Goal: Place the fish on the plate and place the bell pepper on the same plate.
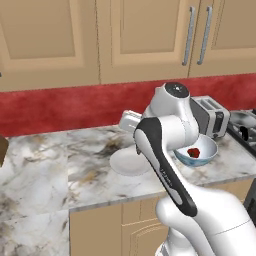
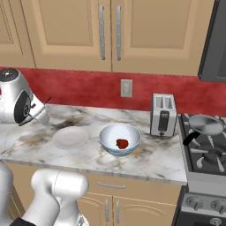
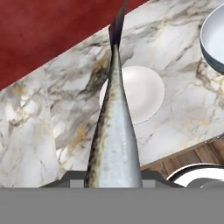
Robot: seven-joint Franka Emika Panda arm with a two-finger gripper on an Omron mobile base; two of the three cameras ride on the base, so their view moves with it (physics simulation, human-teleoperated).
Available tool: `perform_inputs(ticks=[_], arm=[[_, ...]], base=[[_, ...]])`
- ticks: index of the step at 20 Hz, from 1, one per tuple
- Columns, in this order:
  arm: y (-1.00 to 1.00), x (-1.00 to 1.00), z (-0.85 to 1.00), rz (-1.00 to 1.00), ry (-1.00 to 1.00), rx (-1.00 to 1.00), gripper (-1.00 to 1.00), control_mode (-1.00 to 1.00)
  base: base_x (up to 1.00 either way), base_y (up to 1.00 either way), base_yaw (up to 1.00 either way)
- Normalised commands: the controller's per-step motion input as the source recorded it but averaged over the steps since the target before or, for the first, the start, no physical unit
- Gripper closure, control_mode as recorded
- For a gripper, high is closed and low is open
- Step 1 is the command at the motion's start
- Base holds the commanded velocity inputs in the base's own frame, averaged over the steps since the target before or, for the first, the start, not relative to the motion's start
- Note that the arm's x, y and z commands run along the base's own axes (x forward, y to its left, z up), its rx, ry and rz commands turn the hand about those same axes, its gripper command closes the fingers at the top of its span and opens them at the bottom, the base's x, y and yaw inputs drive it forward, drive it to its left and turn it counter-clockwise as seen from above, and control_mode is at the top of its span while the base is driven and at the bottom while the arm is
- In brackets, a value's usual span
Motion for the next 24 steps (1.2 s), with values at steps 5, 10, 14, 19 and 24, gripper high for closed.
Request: perform_inputs(ticks=[5, 10, 14, 19, 24], arm=[[0.13, 0.09, -0.16, 0.00, 0.00, 0.00, 1.00, -1.00], [0.04, 0.20, -0.17, 0.00, 0.01, 0.00, 1.00, -1.00], [-0.15, 0.28, -0.17, 0.05, 0.02, -0.03, 1.00, -1.00], [-0.18, 0.27, -0.25, 0.06, 0.04, -0.10, 1.00, -1.00], [0.04, 0.32, -0.44, 0.00, 0.02, -0.16, 1.00, -1.00]], base=[[0.00, 0.00, 0.00], [0.00, 0.00, 0.00], [0.00, 0.00, 0.00], [0.00, 0.00, 0.00], [0.00, 0.00, 0.00]])
